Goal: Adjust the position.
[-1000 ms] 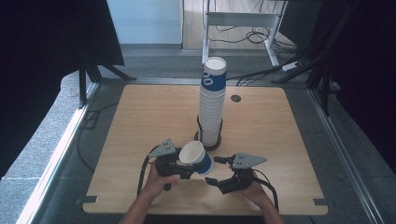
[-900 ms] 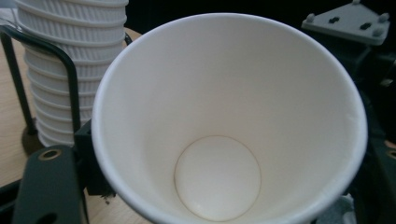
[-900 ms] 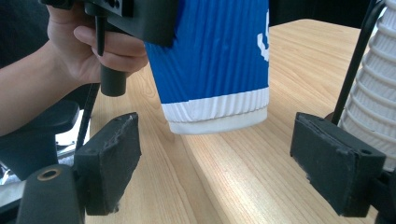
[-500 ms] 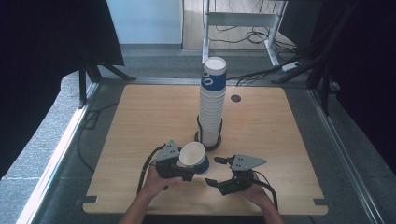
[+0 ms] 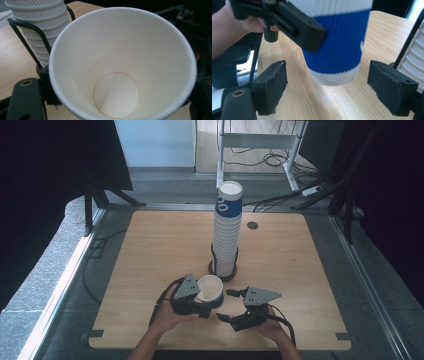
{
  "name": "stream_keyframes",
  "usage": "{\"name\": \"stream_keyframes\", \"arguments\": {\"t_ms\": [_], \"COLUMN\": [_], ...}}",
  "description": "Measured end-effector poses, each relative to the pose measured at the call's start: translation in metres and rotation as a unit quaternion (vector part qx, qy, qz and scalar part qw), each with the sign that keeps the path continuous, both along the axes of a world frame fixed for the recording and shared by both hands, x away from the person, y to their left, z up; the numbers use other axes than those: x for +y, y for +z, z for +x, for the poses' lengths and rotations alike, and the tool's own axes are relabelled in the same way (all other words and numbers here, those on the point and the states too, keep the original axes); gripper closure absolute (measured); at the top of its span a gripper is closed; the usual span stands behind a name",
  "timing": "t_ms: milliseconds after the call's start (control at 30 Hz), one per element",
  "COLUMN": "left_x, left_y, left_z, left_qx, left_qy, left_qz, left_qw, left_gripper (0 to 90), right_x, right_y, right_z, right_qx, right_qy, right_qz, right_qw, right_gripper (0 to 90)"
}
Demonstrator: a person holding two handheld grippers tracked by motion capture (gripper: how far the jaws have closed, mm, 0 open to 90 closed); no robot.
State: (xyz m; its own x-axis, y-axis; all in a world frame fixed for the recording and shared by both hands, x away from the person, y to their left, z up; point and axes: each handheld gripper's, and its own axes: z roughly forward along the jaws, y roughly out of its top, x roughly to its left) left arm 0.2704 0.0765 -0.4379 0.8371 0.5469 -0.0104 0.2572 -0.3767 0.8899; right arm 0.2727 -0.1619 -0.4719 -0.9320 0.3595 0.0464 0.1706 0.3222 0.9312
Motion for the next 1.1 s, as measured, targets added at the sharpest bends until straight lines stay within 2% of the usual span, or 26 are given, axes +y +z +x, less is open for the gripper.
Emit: {"name": "stream_keyframes", "arguments": {"t_ms": [200, 500, 633, 767, 800, 933, 1100], "left_x": [-0.005, -0.010, -0.014, -0.017, -0.018, -0.020, -0.020], "left_y": [0.000, -0.002, -0.004, -0.005, -0.005, -0.006, -0.010], "left_z": [-0.002, -0.004, -0.005, -0.006, -0.006, -0.006, -0.004], "left_qx": [-0.003, 0.003, 0.003, 0.005, 0.005, 0.006, 0.013], "left_qy": [-0.003, -0.015, -0.020, -0.027, -0.029, -0.029, -0.024], "left_qz": [0.026, 0.039, 0.057, 0.067, 0.069, 0.071, 0.067], "left_qw": [0.9996, 0.9991, 0.9982, 0.9974, 0.9972, 0.9970, 0.9974], "left_gripper": [20.0, 19.9, 19.8, 19.7, 19.6, 19.5, 17.2], "right_x": [0.006, 0.013, 0.018, 0.023, 0.024, 0.024, 0.024], "right_y": [-0.003, -0.005, -0.007, -0.009, -0.009, -0.009, -0.011], "right_z": [-0.001, -0.002, -0.001, -0.002, -0.003, -0.003, -0.003], "right_qx": [-0.004, -0.012, -0.020, -0.029, -0.036, -0.047, -0.050], "right_qy": [0.002, -0.001, -0.004, -0.009, -0.013, -0.020, -0.019], "right_qz": [-0.015, -0.026, -0.040, -0.050, -0.053, -0.058, -0.067], "right_qw": [0.9999, 0.9996, 0.9990, 0.9983, 0.9979, 0.9970, 0.9963], "right_gripper": [16.1, 15.9, 16.1, 17.3, 20.7, 24.2, 25.6]}}
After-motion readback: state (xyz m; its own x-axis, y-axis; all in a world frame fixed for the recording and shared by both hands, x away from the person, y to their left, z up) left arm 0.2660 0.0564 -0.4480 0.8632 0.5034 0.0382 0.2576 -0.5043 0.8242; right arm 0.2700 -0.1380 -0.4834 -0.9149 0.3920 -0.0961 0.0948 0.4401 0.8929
